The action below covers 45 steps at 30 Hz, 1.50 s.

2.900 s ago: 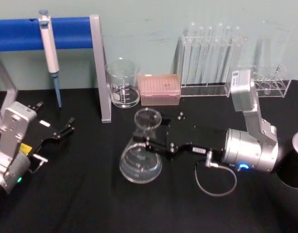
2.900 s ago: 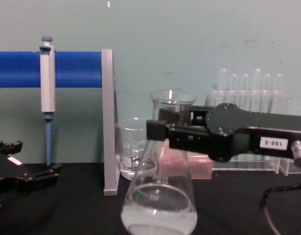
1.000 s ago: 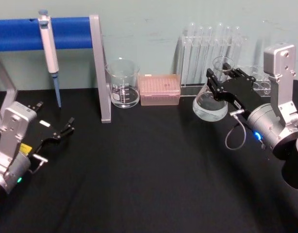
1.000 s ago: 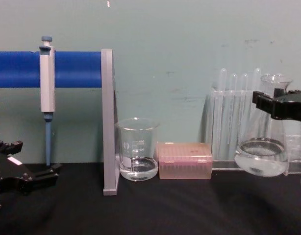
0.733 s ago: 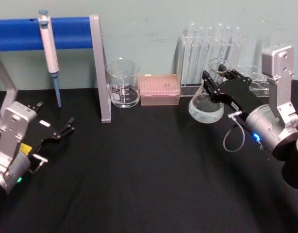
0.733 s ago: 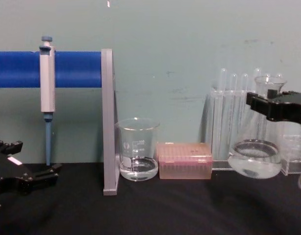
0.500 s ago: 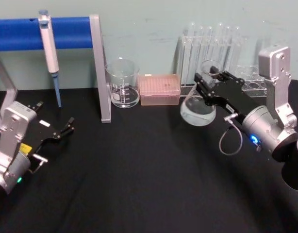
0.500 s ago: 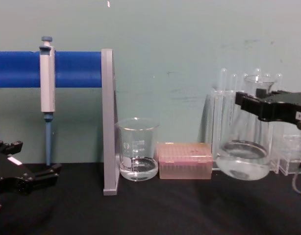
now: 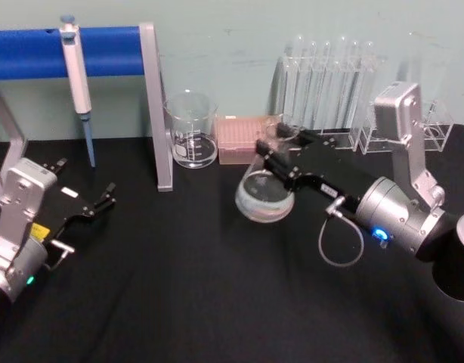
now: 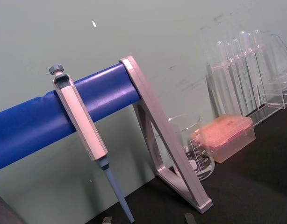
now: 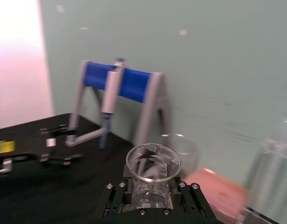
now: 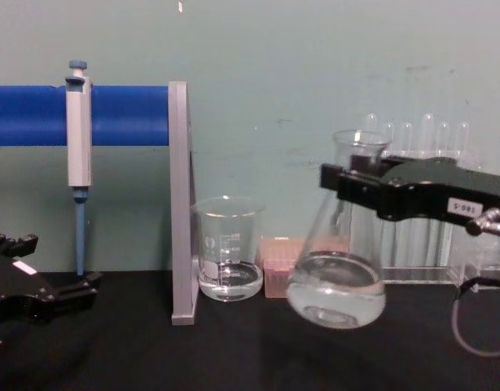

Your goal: Grasp the erlenmeyer flask with one hand, shake it three times, then place it back.

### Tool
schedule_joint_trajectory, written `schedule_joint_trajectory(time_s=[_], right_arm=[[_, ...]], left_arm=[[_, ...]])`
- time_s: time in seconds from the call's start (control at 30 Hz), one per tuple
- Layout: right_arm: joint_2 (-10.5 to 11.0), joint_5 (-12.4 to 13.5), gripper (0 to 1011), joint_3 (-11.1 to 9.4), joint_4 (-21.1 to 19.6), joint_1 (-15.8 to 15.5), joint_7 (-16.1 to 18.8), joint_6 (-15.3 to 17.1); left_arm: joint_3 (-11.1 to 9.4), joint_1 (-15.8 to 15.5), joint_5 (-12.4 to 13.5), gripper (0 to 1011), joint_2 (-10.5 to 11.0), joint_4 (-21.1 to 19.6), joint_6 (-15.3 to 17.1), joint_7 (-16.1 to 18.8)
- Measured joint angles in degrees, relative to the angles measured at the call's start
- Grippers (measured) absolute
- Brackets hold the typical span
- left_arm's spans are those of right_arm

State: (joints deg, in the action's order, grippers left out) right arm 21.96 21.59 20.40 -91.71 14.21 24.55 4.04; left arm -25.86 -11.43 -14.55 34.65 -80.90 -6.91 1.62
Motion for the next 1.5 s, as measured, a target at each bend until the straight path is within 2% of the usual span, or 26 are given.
schedule_joint_trajectory(time_s=[0.33, 0.73, 1.17, 1.5], right_arm=[[3.3, 2.9, 450, 4.2, -0.8, 1.2, 8.6, -2.2], [6.0, 5.6, 450, 7.7, -1.0, 2.6, 15.1, -3.9], [8.4, 7.6, 450, 10.7, -1.1, 4.0, 20.3, -5.6], [9.5, 8.6, 450, 12.1, -1.0, 4.8, 21.3, -6.5]], left_arm=[[0.0, 0.0, 0.0, 1001, 0.0, 0.0, 0.0, 0.0], [0.0, 0.0, 0.0, 1001, 0.0, 0.0, 0.0, 0.0], [0.0, 0.0, 0.0, 1001, 0.0, 0.0, 0.0, 0.0], [0.0, 0.0, 0.0, 1001, 0.0, 0.0, 0.0, 0.0]])
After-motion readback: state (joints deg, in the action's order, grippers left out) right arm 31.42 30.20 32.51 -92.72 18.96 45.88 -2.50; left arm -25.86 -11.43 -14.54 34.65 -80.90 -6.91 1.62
